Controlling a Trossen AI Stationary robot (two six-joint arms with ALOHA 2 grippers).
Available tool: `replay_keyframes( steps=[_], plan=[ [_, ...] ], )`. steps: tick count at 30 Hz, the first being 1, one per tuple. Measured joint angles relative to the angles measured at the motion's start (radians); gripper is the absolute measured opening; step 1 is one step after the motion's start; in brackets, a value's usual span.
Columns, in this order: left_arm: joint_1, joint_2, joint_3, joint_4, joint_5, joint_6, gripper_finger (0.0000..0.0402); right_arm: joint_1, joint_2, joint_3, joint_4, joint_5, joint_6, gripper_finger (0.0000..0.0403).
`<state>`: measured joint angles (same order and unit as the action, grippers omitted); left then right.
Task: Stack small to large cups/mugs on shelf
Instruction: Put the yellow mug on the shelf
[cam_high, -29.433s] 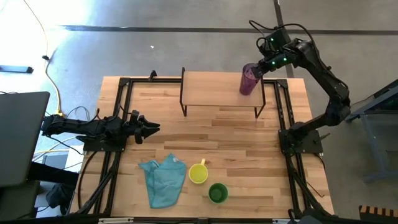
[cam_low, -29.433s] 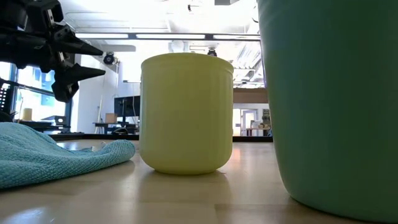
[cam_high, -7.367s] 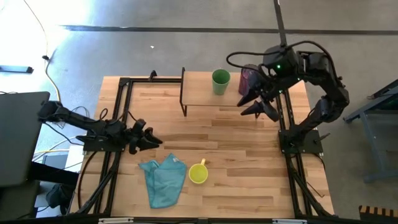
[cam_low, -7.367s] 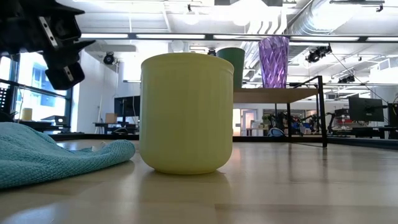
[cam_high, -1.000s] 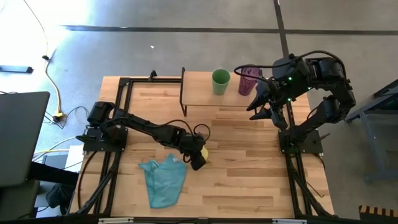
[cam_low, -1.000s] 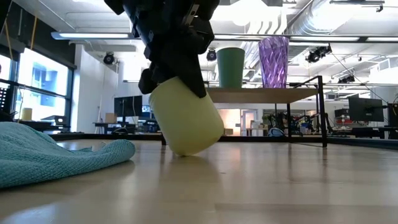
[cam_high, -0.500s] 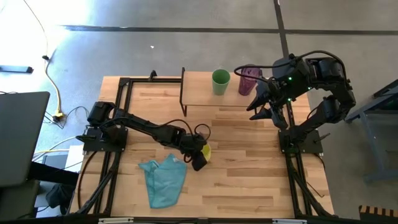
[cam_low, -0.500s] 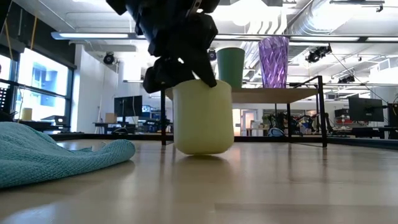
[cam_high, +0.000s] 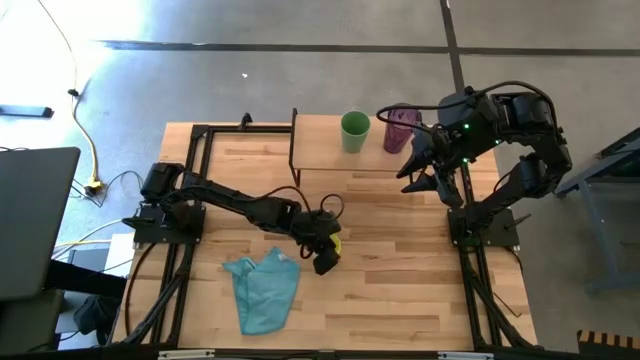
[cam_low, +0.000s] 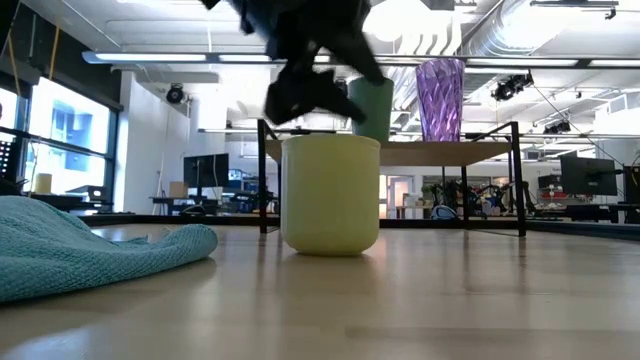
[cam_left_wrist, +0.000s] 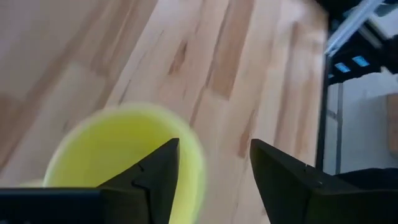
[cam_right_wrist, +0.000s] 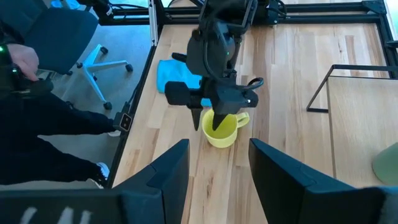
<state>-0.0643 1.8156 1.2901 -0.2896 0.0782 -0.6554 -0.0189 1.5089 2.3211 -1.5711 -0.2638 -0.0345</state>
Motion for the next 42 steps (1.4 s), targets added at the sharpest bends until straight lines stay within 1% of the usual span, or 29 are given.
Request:
replay_keyframes(
  steps=[2,4,8,12,15,18,21,22,25,27,29,37,42],
  plan=[
    [0.001,0.000,0.034,-0.015,-0.006,0.067,0.0187,0.000,0.000,0.000,0.000,0.000,0.000,0.0155],
    [0.005,0.000,0.079,-0.073,-0.025,0.176,0.0186,0.000,0.000,0.000,0.000,0.000,0.000,0.0155],
    [0.006,-0.002,0.141,-0.187,-0.077,0.481,0.0175,0.000,0.000,0.000,0.000,0.000,0.000,0.0155],
    [0.006,-0.002,0.160,-0.240,-0.080,0.762,0.0160,0.000,0.000,0.000,0.000,0.000,0.000,0.0155],
    [0.006,-0.001,0.160,-0.266,-0.099,0.902,0.0149,0.000,0.000,0.000,0.000,0.000,0.003,0.0155],
    [0.006,0.016,0.160,-0.267,-0.147,1.002,0.0140,0.000,0.000,0.000,0.000,0.000,0.014,0.0155],
    [0.019,0.023,0.160,-0.266,-0.181,1.061,0.0134,0.000,0.000,0.000,0.000,0.000,0.018,0.0155],
    [0.023,0.030,0.162,-0.253,-0.183,1.067,0.0134,0.000,0.000,0.000,0.000,0.000,0.019,0.0155],
    [0.048,0.045,0.158,-0.281,-0.184,1.066,0.0135,0.000,0.000,0.000,0.000,0.000,0.036,0.0155],
    [0.060,0.062,0.163,-0.263,-0.185,1.067,0.0137,0.000,0.001,0.000,0.000,0.000,0.041,0.0155],
    [0.071,0.064,0.158,-0.299,-0.177,1.068,0.0139,0.000,0.001,0.000,0.000,0.000,0.056,0.0155],
    [0.071,0.082,0.160,-0.282,-0.118,1.094,0.0139,0.000,0.001,0.000,0.000,0.000,0.061,0.0155],
    [0.071,0.088,0.160,-0.294,-0.116,1.095,0.0136,0.000,0.001,0.000,0.000,0.005,0.061,0.0155]
  ],
)
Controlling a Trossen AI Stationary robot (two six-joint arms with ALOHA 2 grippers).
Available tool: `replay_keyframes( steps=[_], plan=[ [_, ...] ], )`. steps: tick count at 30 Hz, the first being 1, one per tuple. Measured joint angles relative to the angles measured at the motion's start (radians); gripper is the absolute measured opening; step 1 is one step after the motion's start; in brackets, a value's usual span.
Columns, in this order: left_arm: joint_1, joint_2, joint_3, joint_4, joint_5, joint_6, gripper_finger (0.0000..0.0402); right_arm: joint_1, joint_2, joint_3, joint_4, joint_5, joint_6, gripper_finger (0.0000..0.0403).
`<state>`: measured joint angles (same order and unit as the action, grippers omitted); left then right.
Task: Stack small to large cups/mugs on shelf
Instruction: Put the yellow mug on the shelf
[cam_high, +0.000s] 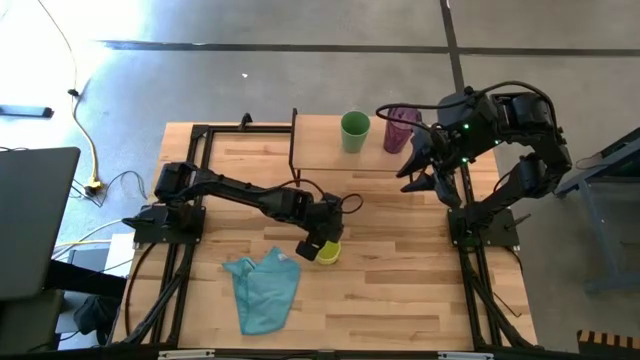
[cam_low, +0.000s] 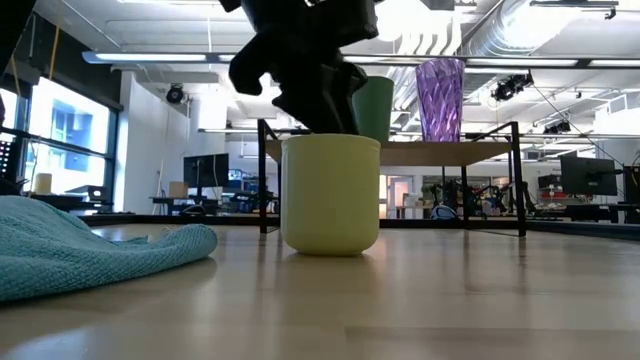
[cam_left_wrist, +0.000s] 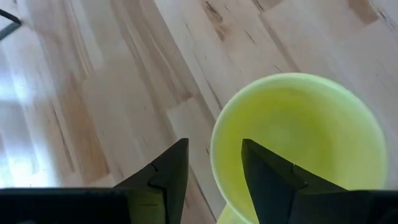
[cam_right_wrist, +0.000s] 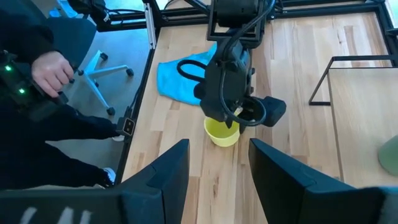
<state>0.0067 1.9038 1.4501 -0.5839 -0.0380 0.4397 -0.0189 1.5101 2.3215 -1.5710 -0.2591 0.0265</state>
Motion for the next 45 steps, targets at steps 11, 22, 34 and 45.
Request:
replay_keyframes(
  steps=[11,22,34,45],
  plan=[
    [0.000,0.074,0.001,-0.008,-0.006,-0.079,0.0115,0.000,0.000,0.000,0.000,0.017,-0.004,0.0155],
    [0.001,0.090,0.011,-0.006,-0.064,-0.415,0.0009,0.000,-0.001,0.000,0.000,0.017,-0.004,0.0155],
    [0.053,0.089,0.031,-0.049,-0.065,-0.886,0.0015,0.000,-0.001,0.000,0.000,0.017,-0.005,0.0155],
    [0.065,0.089,0.031,-0.069,-0.004,-0.911,0.0026,0.000,-0.001,0.000,0.000,0.018,-0.025,0.0155]
  ],
)
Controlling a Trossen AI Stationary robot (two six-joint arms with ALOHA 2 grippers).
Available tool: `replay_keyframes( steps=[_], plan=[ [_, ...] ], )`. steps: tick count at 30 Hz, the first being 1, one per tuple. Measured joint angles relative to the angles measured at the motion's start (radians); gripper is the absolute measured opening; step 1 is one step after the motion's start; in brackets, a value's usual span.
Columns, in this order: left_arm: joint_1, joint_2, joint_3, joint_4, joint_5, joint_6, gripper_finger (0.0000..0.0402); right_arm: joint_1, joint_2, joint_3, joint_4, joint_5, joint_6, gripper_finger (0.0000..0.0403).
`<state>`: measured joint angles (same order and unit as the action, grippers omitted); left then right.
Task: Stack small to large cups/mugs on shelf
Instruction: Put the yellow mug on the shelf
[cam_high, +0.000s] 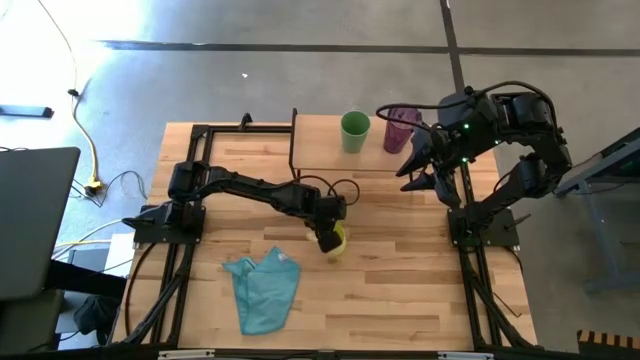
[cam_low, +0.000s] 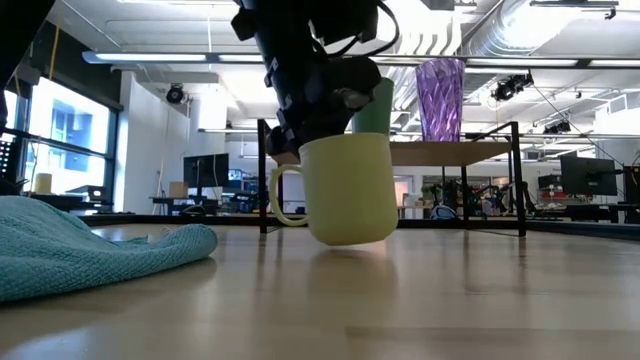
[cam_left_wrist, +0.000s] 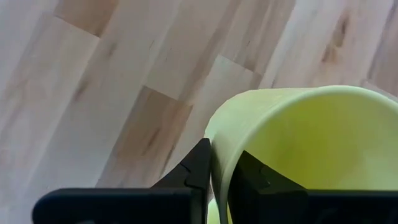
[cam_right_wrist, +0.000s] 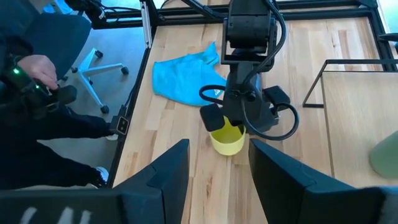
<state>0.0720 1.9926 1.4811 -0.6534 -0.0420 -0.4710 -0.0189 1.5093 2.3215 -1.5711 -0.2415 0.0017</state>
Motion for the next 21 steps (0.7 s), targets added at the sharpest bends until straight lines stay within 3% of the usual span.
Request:
replay_keyframes(
  steps=[10,21],
  plan=[
    [0.000,-0.001,0.000,0.009,0.035,0.022,0.0048,0.000,0.000,0.000,0.000,0.000,-0.002,0.0155],
    [0.000,-0.001,0.000,0.029,0.073,0.070,0.0146,0.000,0.000,0.000,0.000,0.000,-0.002,0.0155]
  ],
)
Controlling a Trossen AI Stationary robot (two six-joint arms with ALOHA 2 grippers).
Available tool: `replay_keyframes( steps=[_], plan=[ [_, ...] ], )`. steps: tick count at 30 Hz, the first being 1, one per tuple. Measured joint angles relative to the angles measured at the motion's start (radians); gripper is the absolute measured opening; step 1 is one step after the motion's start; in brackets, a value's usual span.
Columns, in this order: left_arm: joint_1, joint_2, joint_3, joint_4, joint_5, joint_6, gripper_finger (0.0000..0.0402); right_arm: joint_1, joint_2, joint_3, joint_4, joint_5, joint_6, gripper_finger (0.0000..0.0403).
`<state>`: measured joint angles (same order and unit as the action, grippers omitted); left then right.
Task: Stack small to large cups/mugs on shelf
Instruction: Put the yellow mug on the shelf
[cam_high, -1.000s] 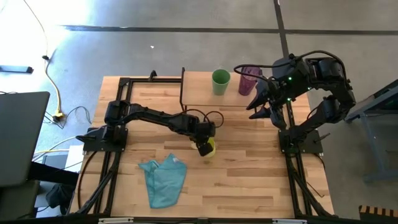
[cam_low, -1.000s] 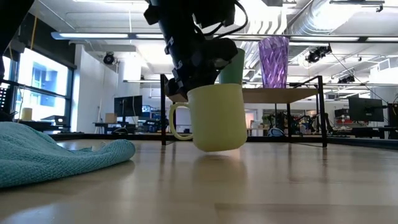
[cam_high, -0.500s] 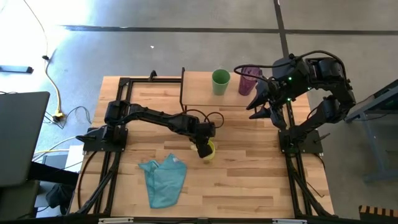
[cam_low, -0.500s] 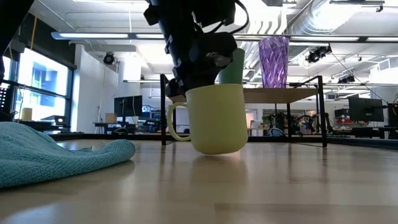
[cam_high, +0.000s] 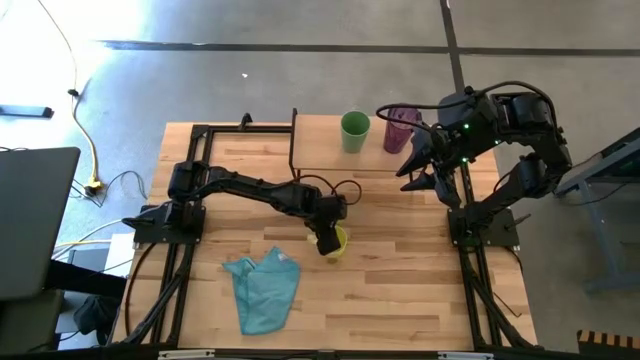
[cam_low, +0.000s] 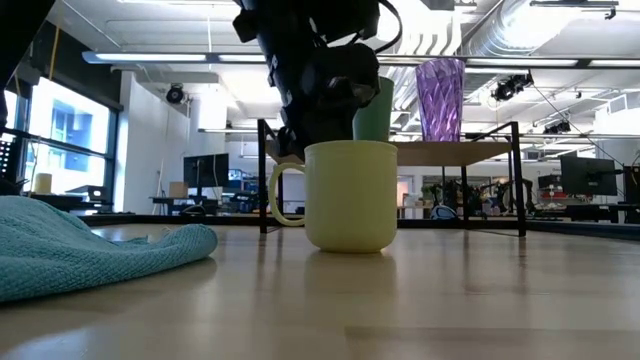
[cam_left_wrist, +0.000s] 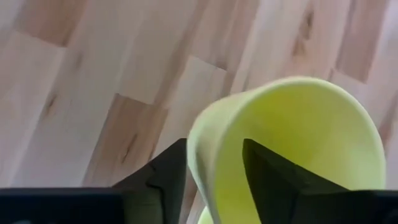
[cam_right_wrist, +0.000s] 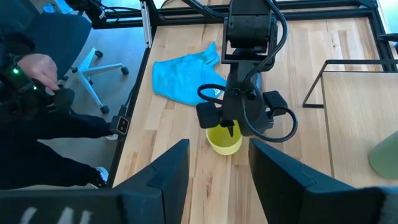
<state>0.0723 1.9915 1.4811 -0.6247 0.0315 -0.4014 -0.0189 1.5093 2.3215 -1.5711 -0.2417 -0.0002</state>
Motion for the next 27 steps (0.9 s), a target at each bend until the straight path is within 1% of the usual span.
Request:
replay_keyframes(
  steps=[4,8,12,17,22,27],
  plan=[
    [0.000,0.000,0.008,-0.015,0.030,0.096,0.0175,0.000,0.000,0.000,0.000,0.000,0.000,0.0155],
    [0.000,-0.001,0.052,-0.035,0.029,0.200,0.0185,0.000,0.000,0.000,0.000,0.000,0.000,0.0155],
    [0.000,-0.001,0.114,-0.047,0.022,0.338,0.0179,0.000,0.000,0.000,0.000,0.000,0.003,0.0155],
    [-0.002,-0.002,0.175,-0.075,0.053,0.593,0.0164,0.000,0.000,0.000,0.000,0.000,0.024,0.0155],
    [-0.004,-0.002,0.182,-0.114,0.066,0.798,0.0155,0.000,0.000,0.000,0.000,0.000,0.049,0.0155],
    [-0.003,0.020,0.182,-0.133,0.025,0.944,0.0154,0.000,0.000,0.000,0.000,0.003,0.053,0.0155]
  ],
)
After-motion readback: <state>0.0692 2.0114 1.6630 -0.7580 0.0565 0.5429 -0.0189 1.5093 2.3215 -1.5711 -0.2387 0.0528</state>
